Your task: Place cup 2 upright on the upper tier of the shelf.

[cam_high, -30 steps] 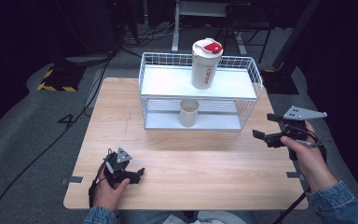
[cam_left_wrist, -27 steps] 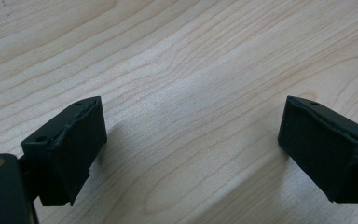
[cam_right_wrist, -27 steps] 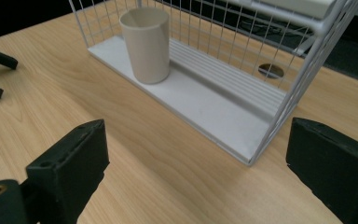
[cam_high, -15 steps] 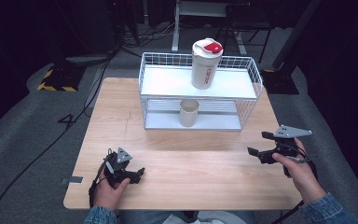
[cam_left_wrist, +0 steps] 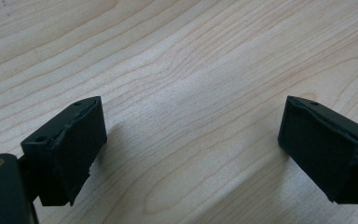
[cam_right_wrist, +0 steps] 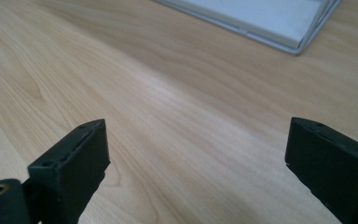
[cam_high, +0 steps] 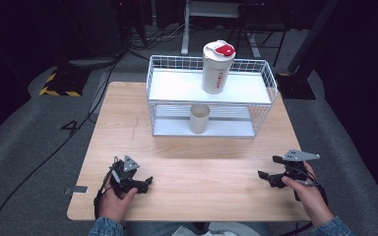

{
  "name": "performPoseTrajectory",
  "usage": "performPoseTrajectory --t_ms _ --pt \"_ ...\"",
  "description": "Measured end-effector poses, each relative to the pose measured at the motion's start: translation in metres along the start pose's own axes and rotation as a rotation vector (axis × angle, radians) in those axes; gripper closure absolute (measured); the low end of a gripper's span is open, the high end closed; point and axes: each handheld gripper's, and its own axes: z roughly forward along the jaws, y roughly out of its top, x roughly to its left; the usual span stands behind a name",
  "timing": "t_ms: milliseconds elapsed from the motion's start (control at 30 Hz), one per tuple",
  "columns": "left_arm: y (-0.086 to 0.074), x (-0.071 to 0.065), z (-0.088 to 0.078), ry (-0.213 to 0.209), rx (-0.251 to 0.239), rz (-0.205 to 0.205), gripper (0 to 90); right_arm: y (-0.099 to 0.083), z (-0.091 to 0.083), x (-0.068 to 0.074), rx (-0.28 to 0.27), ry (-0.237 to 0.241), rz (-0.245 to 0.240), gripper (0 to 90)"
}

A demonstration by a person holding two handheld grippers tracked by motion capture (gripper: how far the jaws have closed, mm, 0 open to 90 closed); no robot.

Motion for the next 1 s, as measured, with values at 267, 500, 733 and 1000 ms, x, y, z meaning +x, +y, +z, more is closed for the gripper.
performPoseTrajectory --t_ms 267,500,733,1000 --pt "0.000 0.000 0.001 0.002 -0.002 -0.008 7.9 -0.021 0.010 0.006 0.040 -0.036 0.000 7.8" --pt "0.000 0.000 0.001 0.002 -0.002 -0.008 7.9 -0.026 0.016 0.010 0.049 -0.056 -0.006 8.1" --pt "0.001 -0.001 0.001 0.003 -0.002 -0.010 7.9 -0.027 0.020 0.016 0.079 -0.092 -0.054 6.7" --pt "0.000 -0.001 0.001 0.002 -0.003 -0.012 7.9 -0.026 0.023 0.017 0.106 -0.078 -0.040 0.0"
